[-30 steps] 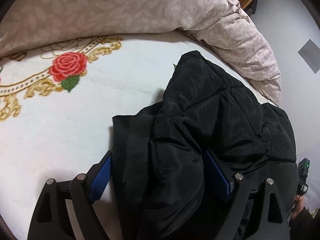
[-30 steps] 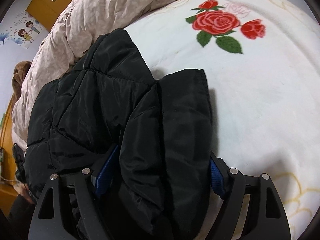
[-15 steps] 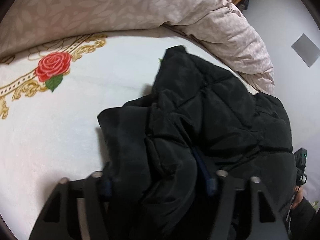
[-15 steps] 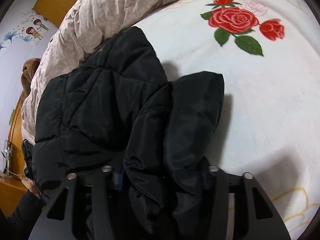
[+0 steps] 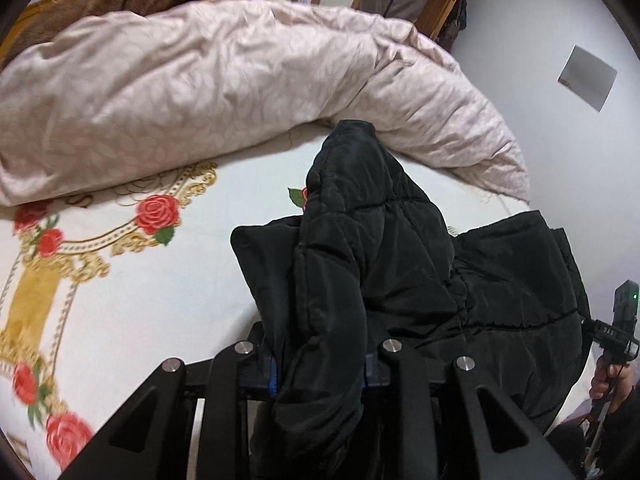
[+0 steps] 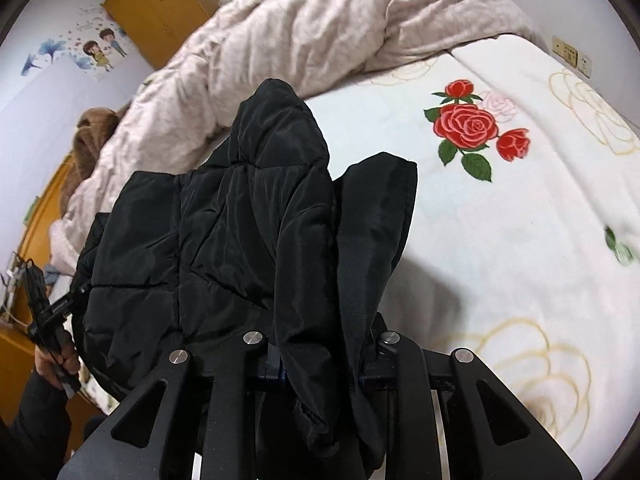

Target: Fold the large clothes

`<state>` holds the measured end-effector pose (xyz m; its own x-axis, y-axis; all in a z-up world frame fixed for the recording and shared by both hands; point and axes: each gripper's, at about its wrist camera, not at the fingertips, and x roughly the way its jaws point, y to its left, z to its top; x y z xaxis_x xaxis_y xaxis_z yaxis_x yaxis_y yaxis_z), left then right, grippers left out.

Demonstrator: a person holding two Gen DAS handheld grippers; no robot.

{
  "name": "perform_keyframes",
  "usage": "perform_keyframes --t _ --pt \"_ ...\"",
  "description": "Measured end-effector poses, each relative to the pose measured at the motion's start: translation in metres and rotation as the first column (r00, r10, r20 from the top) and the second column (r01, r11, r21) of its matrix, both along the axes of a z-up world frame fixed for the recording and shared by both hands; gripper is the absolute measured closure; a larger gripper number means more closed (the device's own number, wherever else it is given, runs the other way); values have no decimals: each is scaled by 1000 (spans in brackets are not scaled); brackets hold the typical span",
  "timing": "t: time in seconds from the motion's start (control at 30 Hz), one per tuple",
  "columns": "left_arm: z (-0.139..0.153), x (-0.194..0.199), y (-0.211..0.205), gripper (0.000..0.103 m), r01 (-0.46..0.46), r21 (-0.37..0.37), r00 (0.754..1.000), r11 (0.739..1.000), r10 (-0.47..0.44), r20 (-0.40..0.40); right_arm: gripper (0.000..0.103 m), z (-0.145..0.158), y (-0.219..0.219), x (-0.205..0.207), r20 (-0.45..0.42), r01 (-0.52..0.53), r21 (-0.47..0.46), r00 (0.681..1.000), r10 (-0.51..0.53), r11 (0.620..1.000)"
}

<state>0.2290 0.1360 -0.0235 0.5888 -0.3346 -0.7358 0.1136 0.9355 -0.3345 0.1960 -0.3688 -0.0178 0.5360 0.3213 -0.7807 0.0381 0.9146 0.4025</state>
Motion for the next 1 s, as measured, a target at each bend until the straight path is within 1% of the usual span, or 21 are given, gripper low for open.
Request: perform_keyframes --t 0.13,0.33,0.5,0.67,0.73,0.87,1.0 --pt "17 -40 11 75 -14 3 1000 1000 14 23 80 10 7 -32 19 -2 24 1000 1 1000" --pt "18 -89 21 75 -33 7 999 999 33 -1 80 8 19 -66 -1 -4 46 1000 4 999" --pt "18 -113 27 75 -40 7 999 999 40 -6 80 11 25 -84 -4 -13 47 1000 13 999" --pt "23 -114 30 75 -44 12 999 999 44 5 80 15 30 -83 6 -21 42 1000 21 999" --pt "25 -106 32 75 -43 17 999 999 43 13 80 16 30 -77 10 -27 41 1000 26 999" --pt "30 -86 39 75 -44 30 999 999 43 24 80 16 38 -57 16 -32 46 999 31 998" --pt "31 -55 50 75 -49 48 998 998 47 34 80 12 48 -30 11 -35 54 999 35 998"
